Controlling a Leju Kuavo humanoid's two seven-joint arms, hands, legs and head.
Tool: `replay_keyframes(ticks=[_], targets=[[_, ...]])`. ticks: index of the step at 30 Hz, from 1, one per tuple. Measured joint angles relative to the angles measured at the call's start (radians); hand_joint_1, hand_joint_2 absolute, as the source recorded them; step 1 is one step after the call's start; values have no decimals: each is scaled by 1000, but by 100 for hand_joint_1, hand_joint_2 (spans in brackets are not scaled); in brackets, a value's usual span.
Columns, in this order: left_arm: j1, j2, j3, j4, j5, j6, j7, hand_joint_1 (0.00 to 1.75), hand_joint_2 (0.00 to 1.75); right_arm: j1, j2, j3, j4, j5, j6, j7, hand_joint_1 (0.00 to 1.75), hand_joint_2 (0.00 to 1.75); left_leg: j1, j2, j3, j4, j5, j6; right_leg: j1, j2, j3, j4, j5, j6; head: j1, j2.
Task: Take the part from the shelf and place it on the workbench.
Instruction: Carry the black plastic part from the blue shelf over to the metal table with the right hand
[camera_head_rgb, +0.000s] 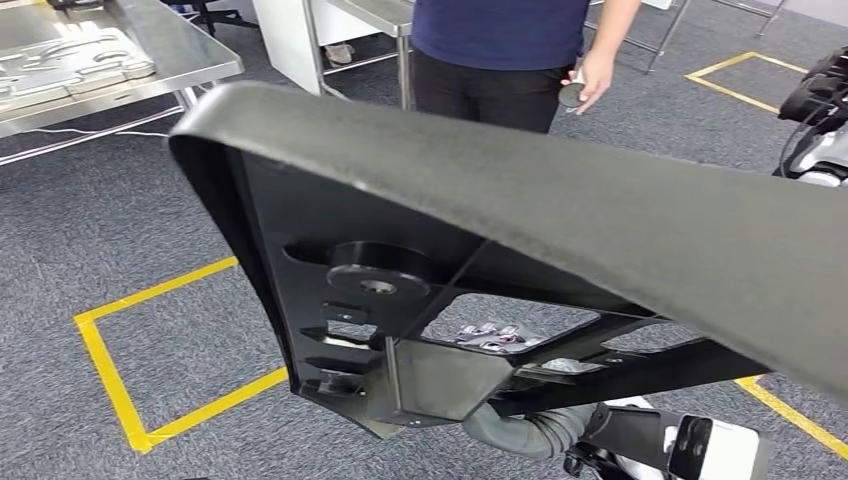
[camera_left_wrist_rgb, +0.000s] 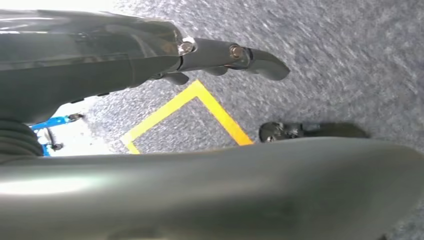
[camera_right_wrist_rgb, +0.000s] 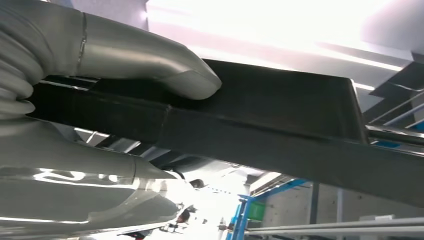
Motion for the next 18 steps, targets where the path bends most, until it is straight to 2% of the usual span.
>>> replay_keyframes(ticks=[2, 3, 4, 5, 6, 7, 8, 9, 10, 11, 12, 13, 14, 15, 16, 17, 18], targets=[[-2, 0, 1, 0, 0, 0, 0, 0, 175, -7, 1, -1, 2, -3, 0, 2, 175, 175, 2, -18, 2, -3, 2, 13, -3, 53, -25, 61, -43, 5, 0, 0], [-4, 0, 1, 0, 1, 0, 0, 0, 175, -8, 1, -2, 4, -4, 1, 3, 175, 175, 2, -28, 3, -3, 1, 17, -2, 82, -56, 124, -75, 3, 0, 0], [-6, 0, 1, 0, 1, 0, 0, 0, 175, -8, 1, -4, 6, -6, 1, 4, 175, 175, 0, -40, 3, -2, 0, 20, 0, 96, -95, 198, -105, 0, 0, 0], [-7, 0, 1, 0, 1, 0, -1, 0, 175, -8, 1, -5, 10, -7, 2, 4, 175, 175, -2, -52, 3, -2, -1, 22, 2, 102, -131, 259, -121, -2, 0, 0], [-7, 0, 1, 0, 1, -1, -1, 0, 175, -9, 1, -7, 13, -9, 3, 5, 175, 175, -5, -66, 5, -2, -2, 23, 4, 104, -154, 290, -117, -7, 0, 0], [-6, 0, 1, 0, 1, -1, -1, 0, 175, -9, 1, -8, 15, -10, 4, 5, 175, 175, -7, -80, 7, -2, -3, 24, 7, 107, -158, 279, -92, -12, 0, 0], [-6, 0, 1, 0, 1, -1, -1, 0, 175, -10, 1, -9, 17, -11, 5, 5, 175, 175, -10, -95, 11, -2, -4, 25, 10, 114, -143, 228, -50, -20, 0, 0], [-6, -1, 1, 0, 1, -1, -1, 0, 175, -12, 1, -10, 18, -11, 6, 5, 175, 175, -10, -109, 13, -2, -5, 26, 14, 137, -117, 154, -5, -31, 0, 0], [-8, -2, 1, 0, 1, -1, -1, 0, 175, -13, 1, -11, 18, -12, 7, 6, 175, 175, -10, -123, 14, -2, -7, 24, 17, 166, -93, 88, 28, -42, 0, 0], [-10, -4, 1, 0, 1, -1, 0, 0, 175, -15, 1, -13, 18, -12, 8, 6, 175, 175, -7, -135, 12, -3, -8, 21, 21, 190, -76, 40, 47, -50, -1, 0], [-10, -6, 1, 0, 1, -1, 1, 0, 175, -16, 1, -14, 19, -13, 8, 6, 175, 175, -2, -147, 9, -4, -9, 16, 24, 207, -66, 16, 53, -55, -1, 0], [-9, -7, 2, 0, 1, -1, 2, 0, 175, -18, 1, -15, 20, -13, 8, 7, 175, 175, 1, -160, 7, -6, -8, 9, 26, 207, -62, 10, 50, -57, -2, 0], [-7, -8, 2, 0, 1, -1, 3, 0, 175, -21, 1, -15, 20, -13, 8, 8, 175, 175, 4, -168, 7, -10, -7, 2, 27, 196, -56, 3, 51, -58, -1, 0], [-5, -9, 3, 0, 2, -2, 4, 0, 175, -23, 2, -15, 21, -14, 8, 9, 175, 175, 3, -158, 8, -10, -9, -4, 25, 183, -49, -7, 54, -59, -1, 0], [-5, -9, 4, 0, 2, -2, 4, 0, 175, -25, 4, -15, 21, -14, 8, 9, 175, 175, 1, -135, 3, 2, -19, -9, 22, 168, -42, -16, 56, -60, -2, 0], [-7, -9, 4, 0, 4, -2, 4, 0, 175, -26, 5, -15, 22, -14, 8, 9, 175, 175, -2, -104, -13, 34, -39, -14, 19, 151, -35, -25, 58, -62, -2, 0], [-10, -10, 6, 0, 6, -4, 4, 0, 175, -26, 6, -16, 22, -14, 9, 9, 175, 175, -3, -72, -41, 88, -69, -19, 18, 133, -31, -28, 57, -63, -2, 0]])
